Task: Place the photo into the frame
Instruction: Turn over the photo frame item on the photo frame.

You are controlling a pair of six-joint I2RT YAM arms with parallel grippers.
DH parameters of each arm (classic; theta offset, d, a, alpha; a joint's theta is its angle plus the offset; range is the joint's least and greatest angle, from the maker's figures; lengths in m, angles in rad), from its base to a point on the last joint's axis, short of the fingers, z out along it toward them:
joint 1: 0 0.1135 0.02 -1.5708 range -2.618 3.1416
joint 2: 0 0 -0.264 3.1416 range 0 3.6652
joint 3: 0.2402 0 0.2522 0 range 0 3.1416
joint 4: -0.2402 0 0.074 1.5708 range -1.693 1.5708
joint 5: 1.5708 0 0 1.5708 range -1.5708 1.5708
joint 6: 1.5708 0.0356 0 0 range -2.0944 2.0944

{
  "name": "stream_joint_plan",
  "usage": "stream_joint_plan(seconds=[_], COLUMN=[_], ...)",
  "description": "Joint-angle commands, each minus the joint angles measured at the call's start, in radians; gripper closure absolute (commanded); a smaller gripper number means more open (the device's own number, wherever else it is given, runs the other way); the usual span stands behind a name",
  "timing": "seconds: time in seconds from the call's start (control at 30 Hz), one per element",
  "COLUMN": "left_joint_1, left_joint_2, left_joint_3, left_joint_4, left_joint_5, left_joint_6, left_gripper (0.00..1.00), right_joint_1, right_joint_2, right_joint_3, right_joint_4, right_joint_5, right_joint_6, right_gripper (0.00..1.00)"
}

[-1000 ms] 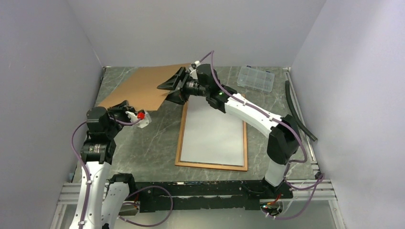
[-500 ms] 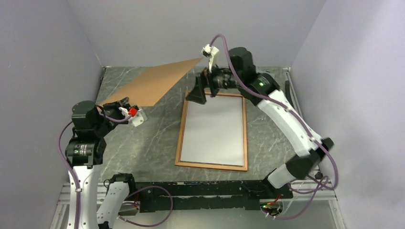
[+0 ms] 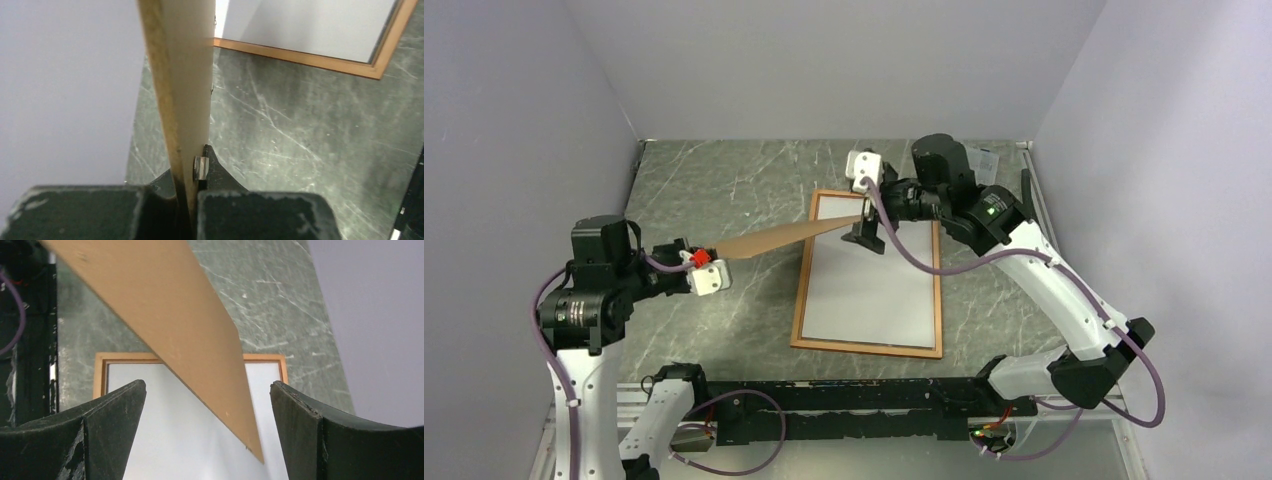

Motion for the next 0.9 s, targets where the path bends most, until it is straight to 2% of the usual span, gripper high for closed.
stream_joint_plan(seconds=[0.0,0.27,0.4,0.57,0.7,0.77,0.83,0.87], left_joint_1=[0.001,0.000,0.001,0.001,0.001,0.000,0.001,0.000], left_joint_2=[0.016,0.022,0.023,0.019,0.014,0.014,0.013,0.011], left_joint_3=[0.064,0.077,0.094,0.115,0.123,0.127,0.131,0.131], left_joint_4=[-0.005,-0.010,-0.018,-0.034,-0.046,-0.046,-0.030,-0.013], left_joint_5=[0.098,0.108,0.110,0.119,0.122,0.124,0.130,0.133], left_joint_6=[0.043,0.035,0.033,0.030,0.033,0.031,0.020,0.000], left_gripper=[0.97,0.97,0.97,0.97,0.97,0.97,0.97,0.97], right_joint_1=[0.065,0.120,0.145,0.151,0.159,0.161,0.162,0.162], right_joint_2=[-0.030,-0.030,0.006,0.034,0.041,0.040,0.032,0.025], right_joint_3=[-0.012,-0.063,-0.059,-0.066,-0.073,-0.078,-0.089,-0.098], right_joint_4=[0.013,0.084,0.112,0.181,0.225,0.247,0.280,0.302], right_joint_5=[-0.074,-0.119,-0.099,-0.089,-0.065,-0.048,-0.026,-0.017], right_joint_6=[-0.111,-0.086,-0.081,-0.052,-0.040,-0.030,-0.017,-0.006], right_gripper=[0.02,0.14,0.27,0.39,0.58,0.74,0.98,1.00])
